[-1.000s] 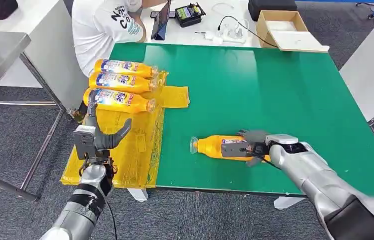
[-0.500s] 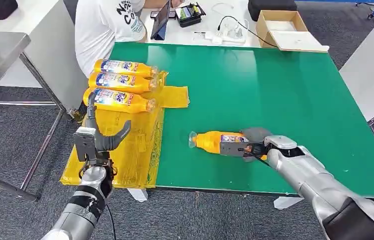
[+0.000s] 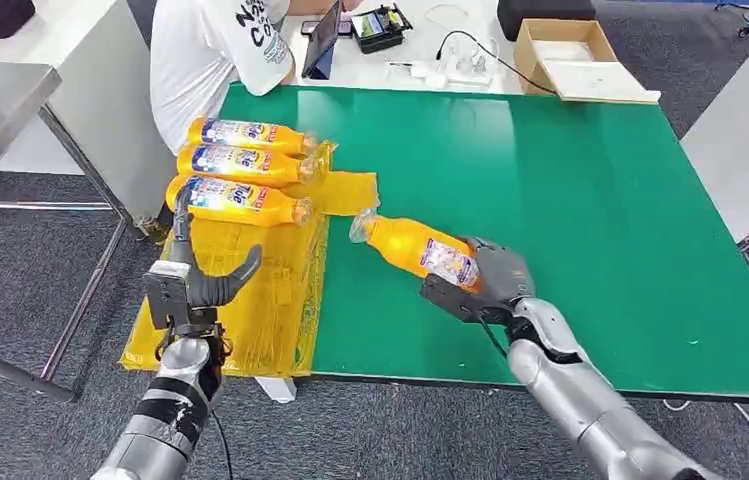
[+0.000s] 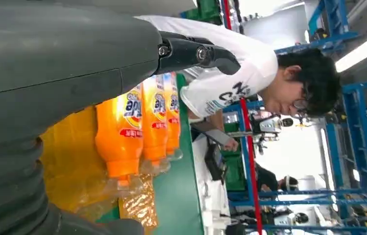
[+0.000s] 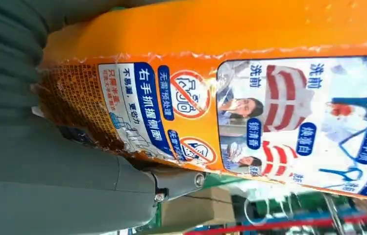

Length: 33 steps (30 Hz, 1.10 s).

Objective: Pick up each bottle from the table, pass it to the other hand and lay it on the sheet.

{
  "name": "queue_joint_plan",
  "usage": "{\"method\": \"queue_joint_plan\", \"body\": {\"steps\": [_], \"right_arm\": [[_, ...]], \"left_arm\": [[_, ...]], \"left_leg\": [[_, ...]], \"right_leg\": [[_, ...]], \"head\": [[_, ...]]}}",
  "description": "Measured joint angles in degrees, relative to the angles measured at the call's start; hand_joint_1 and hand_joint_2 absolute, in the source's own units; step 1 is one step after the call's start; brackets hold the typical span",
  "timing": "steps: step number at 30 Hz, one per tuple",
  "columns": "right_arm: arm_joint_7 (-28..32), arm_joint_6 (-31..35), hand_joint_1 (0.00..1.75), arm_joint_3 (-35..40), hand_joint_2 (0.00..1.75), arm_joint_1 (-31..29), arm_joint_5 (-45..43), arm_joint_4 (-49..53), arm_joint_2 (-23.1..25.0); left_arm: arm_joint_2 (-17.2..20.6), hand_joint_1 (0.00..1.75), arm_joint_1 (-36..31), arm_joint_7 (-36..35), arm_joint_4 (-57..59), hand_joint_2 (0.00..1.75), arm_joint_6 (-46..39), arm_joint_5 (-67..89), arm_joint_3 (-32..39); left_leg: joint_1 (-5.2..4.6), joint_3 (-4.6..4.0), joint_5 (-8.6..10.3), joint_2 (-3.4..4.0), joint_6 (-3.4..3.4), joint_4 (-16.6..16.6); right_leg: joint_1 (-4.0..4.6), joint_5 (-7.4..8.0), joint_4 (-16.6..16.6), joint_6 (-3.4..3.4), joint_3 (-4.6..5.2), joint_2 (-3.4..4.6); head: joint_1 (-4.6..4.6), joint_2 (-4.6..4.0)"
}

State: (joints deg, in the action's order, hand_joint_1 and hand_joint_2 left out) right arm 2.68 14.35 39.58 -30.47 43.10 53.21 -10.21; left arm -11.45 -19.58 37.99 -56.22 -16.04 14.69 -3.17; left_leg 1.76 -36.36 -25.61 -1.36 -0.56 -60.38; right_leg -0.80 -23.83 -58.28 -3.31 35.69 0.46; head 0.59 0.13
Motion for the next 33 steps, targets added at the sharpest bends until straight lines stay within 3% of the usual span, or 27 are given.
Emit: {"method": "queue_joint_plan", "body": {"steps": [6,11,19,25,30,33], "right_arm": [[9.63,12.45,1.75,-14.25,1.75,9.52,-3.70,13.36,4.85],[16.50,17.38,1.75,-22.76,1.75,15.67,-8.76,22.70,8.85],[24.25,16.86,1.75,-29.66,1.75,21.15,-14.21,26.66,12.74],[27.02,16.36,1.75,-30.68,1.75,23.61,-15.47,26.66,14.55],[29.56,14.19,1.75,-30.96,1.75,24.03,-15.34,24.11,16.10],[30.48,14.26,1.75,-30.96,1.75,24.47,-15.19,22.40,17.02]], "left_arm": [[-0.28,0.00,0.80,-0.81,-1.20,1.75,2.16,-2.09,0.13],[-0.70,0.00,0.82,-2.45,-1.22,1.75,5.26,-5.46,0.15],[-0.81,0.00,0.51,-5.42,-1.22,1.75,13.01,-12.24,-0.22],[-0.77,0.00,0.37,-7.60,-1.62,1.75,19.48,-15.77,-1.59],[-0.02,0.00,0.29,-9.75,-1.68,1.75,30.29,-19.34,-4.28],[0.28,0.00,0.25,-10.01,-1.73,1.75,31.10,-19.82,-5.35]], "left_leg": [[-0.01,-0.03,0.01,-0.01,0.01,0.00],[-0.01,-0.03,0.01,-0.02,0.01,0.01],[-0.01,-0.01,0.01,0.08,0.00,0.01],[-0.01,-0.01,0.01,0.14,0.00,0.01],[-0.01,-0.02,0.01,0.13,0.00,0.01],[-0.01,-0.02,0.01,0.12,0.00,0.01]], "right_leg": [[-0.01,0.01,0.00,0.00,0.01,-0.03],[-0.01,0.00,0.01,0.00,0.02,-0.04],[-0.01,0.01,0.01,0.01,0.04,0.01],[-0.01,0.01,0.01,0.01,0.05,0.02],[-0.01,0.01,0.01,0.01,0.05,0.03],[-0.01,0.01,0.01,0.01,0.05,0.03]], "head": [[0.02,0.00],[0.00,0.00],[0.02,0.00],[0.02,0.00],[0.00,0.00],[0.00,0.00]]}}
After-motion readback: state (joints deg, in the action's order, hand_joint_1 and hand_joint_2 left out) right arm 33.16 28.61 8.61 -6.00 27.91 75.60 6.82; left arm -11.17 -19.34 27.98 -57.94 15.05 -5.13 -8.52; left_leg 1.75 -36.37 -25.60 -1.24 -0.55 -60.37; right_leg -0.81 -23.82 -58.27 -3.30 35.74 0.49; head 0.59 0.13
